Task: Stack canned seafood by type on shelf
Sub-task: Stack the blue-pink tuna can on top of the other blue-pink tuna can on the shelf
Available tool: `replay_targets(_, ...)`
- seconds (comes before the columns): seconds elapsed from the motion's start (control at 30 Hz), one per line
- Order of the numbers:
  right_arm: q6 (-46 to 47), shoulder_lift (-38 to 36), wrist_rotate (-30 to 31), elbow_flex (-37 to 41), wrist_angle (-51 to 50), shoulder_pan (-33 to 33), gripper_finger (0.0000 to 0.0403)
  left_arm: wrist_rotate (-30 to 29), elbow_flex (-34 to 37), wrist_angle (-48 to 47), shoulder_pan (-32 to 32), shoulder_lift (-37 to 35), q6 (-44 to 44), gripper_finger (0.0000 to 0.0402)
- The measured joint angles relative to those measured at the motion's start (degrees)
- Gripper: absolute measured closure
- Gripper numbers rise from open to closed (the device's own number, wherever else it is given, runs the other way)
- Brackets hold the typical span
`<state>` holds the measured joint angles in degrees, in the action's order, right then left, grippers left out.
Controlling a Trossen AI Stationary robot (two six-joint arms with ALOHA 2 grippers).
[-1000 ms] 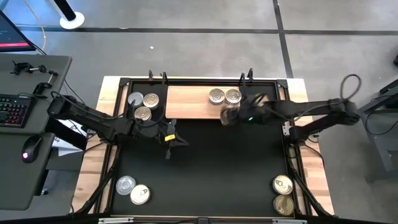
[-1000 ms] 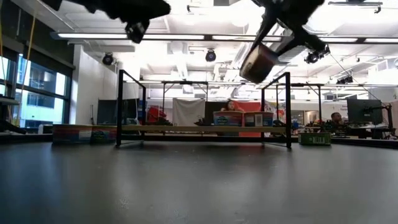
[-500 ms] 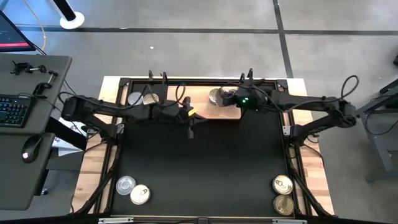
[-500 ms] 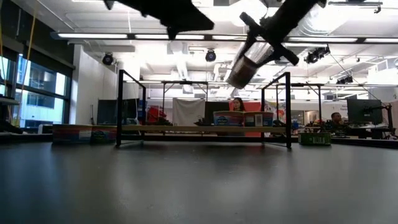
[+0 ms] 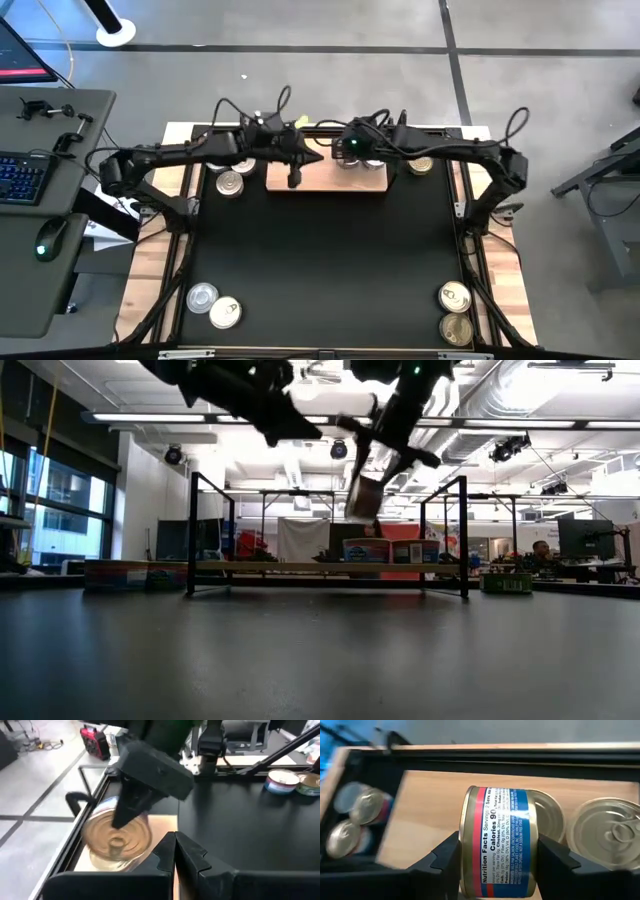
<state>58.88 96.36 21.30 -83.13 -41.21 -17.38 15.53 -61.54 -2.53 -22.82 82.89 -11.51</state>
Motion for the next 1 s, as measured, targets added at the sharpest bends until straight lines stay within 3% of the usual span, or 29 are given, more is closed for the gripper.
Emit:
replay_targets(0.23, 4.22, 1.34, 3.01, -0.60, -0.61, -0.75, 0.0233, 6.64, 0.04, -0.83, -5.98, 0.12, -2.58, 0.0401)
replay_targets(0.43, 2.07, 1.98, 4.41, -3.17, -9.85, -1.40, 0.0233, 12.91, 0.04, -0.56, -7.66, 0.05, -2.65, 0.0401)
replay_targets(0.63, -6.47, 2.27, 7.38, -9.78, -16.88, -1.97, 0.0233, 13.07, 0.04, 0.52, -6.93, -0.55, -0.42, 0.0402)
replay_targets(1.0, -11.38, 4.72, 6.30, -9.71, -23.86, -2.59, 0.0233, 12.26, 0.04, 1.39, -4.33, -1.57, 0.97, 0.0401)
